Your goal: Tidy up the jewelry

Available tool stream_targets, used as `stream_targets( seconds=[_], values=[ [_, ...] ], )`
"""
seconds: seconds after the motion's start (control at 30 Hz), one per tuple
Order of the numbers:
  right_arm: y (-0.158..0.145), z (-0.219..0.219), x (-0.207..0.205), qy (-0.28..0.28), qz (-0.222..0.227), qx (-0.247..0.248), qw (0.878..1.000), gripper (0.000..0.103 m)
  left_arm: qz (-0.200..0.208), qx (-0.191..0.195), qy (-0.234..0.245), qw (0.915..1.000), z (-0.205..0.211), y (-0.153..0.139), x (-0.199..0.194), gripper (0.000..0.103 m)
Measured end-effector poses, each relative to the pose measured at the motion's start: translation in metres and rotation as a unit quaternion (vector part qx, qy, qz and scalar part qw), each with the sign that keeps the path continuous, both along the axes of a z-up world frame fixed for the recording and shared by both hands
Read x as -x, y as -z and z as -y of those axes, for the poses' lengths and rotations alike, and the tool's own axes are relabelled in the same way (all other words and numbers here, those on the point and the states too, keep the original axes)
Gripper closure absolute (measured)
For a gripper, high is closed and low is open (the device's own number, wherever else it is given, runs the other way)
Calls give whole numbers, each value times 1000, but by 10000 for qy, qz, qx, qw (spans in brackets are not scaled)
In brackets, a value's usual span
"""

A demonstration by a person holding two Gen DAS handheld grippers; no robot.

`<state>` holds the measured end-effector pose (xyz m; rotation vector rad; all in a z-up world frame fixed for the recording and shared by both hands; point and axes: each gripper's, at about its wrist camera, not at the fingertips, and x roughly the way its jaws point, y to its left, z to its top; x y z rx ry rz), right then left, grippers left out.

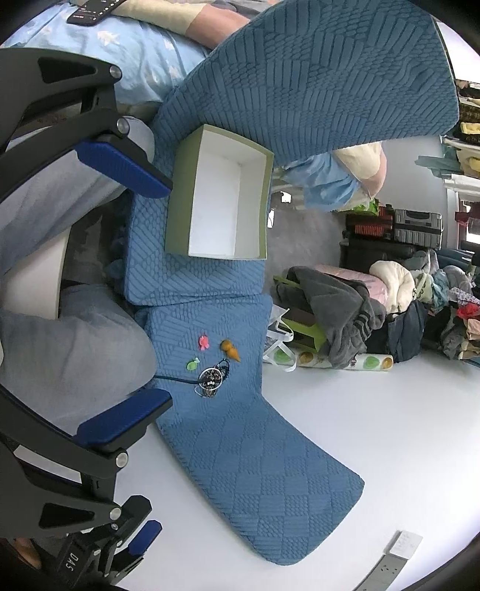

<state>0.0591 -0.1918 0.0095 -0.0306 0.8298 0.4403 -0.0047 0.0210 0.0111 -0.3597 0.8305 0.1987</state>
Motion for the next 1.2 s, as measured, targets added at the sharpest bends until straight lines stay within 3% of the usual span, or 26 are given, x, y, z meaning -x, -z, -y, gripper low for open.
stream_targets(
  seconds=[0.4, 0.57, 0.73, 0.87, 1.07, 1.2],
  values=[
    [13, -2, -9, 27, -31, 69, 10000, 0, -187, 169, 131, 9996, 2, 21, -16, 1],
    [23, 1, -26, 61, -140, 73, 9999, 14, -226, 171, 312, 9991, 13, 29, -33, 1],
    [40, 6, -50, 70, -283, -38, 9996, 19, -367, 211, 489, 9979, 19, 45, -57, 1],
    [57, 7, -69, 64, -327, -56, 9994, 39, -488, 402, 758, 9951, 25, 67, -83, 1],
    [103, 21, -115, 147, -496, -260, 9983, 42, -694, 848, 1298, 9855, 39, 105, -124, 15],
    [136, 30, -145, 272, -743, -247, 9966, 40, -736, 807, 1654, 9802, 54, 127, -154, 24]
  ],
)
